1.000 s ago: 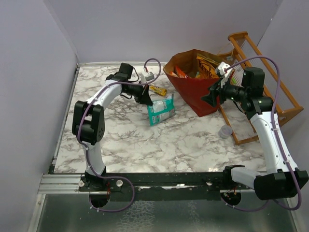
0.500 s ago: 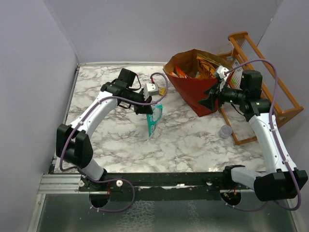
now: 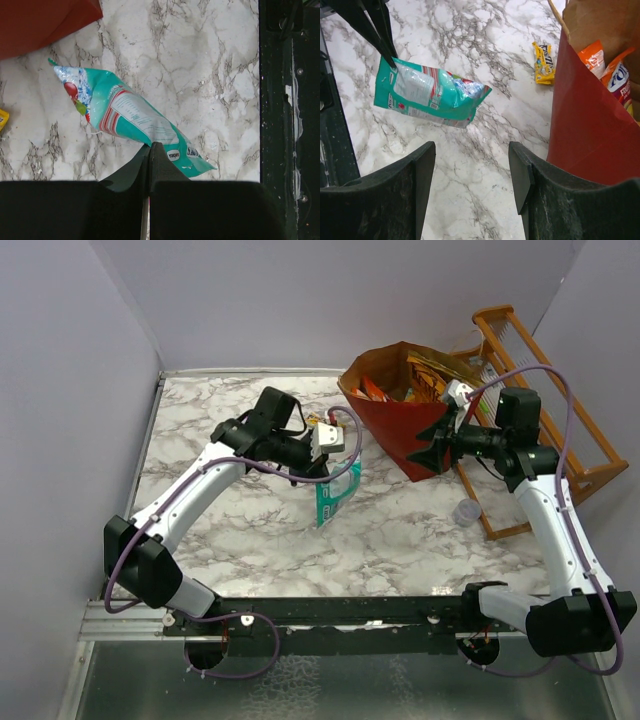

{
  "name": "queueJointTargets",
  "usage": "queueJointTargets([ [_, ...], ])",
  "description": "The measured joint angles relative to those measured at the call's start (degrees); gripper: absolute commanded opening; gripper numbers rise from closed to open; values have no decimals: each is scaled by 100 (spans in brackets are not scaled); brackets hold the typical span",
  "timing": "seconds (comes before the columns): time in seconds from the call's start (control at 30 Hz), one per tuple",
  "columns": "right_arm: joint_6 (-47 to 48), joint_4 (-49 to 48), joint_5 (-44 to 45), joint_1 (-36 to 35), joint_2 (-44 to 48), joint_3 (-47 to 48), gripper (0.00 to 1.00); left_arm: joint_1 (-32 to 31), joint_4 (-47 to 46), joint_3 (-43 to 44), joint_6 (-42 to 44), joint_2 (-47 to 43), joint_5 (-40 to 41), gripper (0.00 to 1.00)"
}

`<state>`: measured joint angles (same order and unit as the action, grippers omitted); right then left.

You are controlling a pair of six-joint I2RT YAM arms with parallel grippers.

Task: Place the snacks into the paper bag
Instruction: Pick up the snack from the center of the board, then place the snack in the paper bag.

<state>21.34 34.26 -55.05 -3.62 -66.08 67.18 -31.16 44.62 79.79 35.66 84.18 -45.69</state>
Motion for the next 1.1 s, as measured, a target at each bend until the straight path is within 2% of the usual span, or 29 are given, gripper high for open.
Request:
queueJointTargets([
  [0.23,22,-2,-367,-2,0,-98,62,-140,61,205,83,0,15,0],
  [0.63,391,66,-881,-2,273,-352,69,-299,74,542,72,-61,-11,0],
  [0.87,802,463,-914,-2,264,-22,75,-374,149,916,105,-61,-11,0],
  [1.1,1091,586,-898,-2,264,7,76,-385,240,1062,177,-61,-11,0],
])
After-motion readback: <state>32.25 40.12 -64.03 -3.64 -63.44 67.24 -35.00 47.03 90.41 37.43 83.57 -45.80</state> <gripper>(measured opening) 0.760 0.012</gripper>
